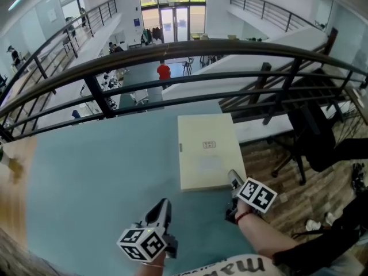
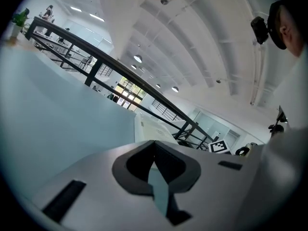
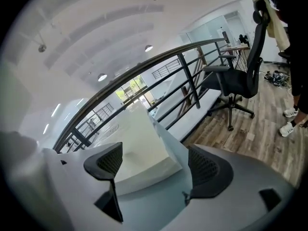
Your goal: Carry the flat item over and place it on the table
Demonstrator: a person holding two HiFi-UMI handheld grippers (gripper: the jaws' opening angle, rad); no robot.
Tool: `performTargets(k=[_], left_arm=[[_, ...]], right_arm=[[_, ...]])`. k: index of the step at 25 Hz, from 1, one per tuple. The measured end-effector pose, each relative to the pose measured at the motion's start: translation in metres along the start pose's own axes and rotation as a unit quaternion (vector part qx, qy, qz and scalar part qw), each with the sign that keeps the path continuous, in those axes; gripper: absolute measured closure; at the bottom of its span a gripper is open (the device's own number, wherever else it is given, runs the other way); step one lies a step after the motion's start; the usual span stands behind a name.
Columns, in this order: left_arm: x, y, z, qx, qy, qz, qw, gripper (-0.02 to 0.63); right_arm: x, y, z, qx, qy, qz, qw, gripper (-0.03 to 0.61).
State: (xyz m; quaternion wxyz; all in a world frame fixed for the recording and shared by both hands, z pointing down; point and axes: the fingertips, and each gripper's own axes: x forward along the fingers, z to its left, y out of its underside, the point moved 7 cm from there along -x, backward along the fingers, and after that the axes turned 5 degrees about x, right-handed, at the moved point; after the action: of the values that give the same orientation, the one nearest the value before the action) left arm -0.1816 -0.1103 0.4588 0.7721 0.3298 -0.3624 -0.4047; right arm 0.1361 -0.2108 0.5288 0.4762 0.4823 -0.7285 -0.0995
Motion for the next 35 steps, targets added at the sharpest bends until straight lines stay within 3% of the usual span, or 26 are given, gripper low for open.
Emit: performTargets(k=[7, 8, 10, 19, 27, 35], left_arm=[[-0.018, -0.002, -0.029, 0.014, 0.010, -0.015, 0.9997, 0.611], [-0.021, -0.002, -0.034, 0.016, 0.012, -0.018, 0.9996, 0.611], [-0.029, -0.002, -0.045, 0.023, 0.017, -0.023, 0.9993, 0.611], [-0.064, 0.015, -0.106, 0.067, 0.041, -0.030, 0.9964, 0.611], [-0.088, 0.046, -0.145, 0.087, 0.054, -0.016, 0.9946, 0.611], [-0.123, 0.025, -0.154, 0.110, 0.066, -0.020, 0.9915, 0.611]], right_arm=[[-0.027, -0.003, 0.002, 0.011, -0.077, 0.017, 0.997, 0.160], [-0.032, -0.003, 0.001, 0.010, -0.081, 0.019, 0.997, 0.244], [-0.045, -0.005, -0.001, 0.005, -0.084, 0.022, 0.996, 0.523], [-0.111, -0.015, -0.006, -0.001, -0.193, 0.001, 0.981, 0.523], [-0.160, -0.004, -0.037, -0.029, -0.241, 0.022, 0.970, 0.525], [-0.202, 0.011, -0.028, -0.070, -0.261, 0.033, 0.962, 0.534]])
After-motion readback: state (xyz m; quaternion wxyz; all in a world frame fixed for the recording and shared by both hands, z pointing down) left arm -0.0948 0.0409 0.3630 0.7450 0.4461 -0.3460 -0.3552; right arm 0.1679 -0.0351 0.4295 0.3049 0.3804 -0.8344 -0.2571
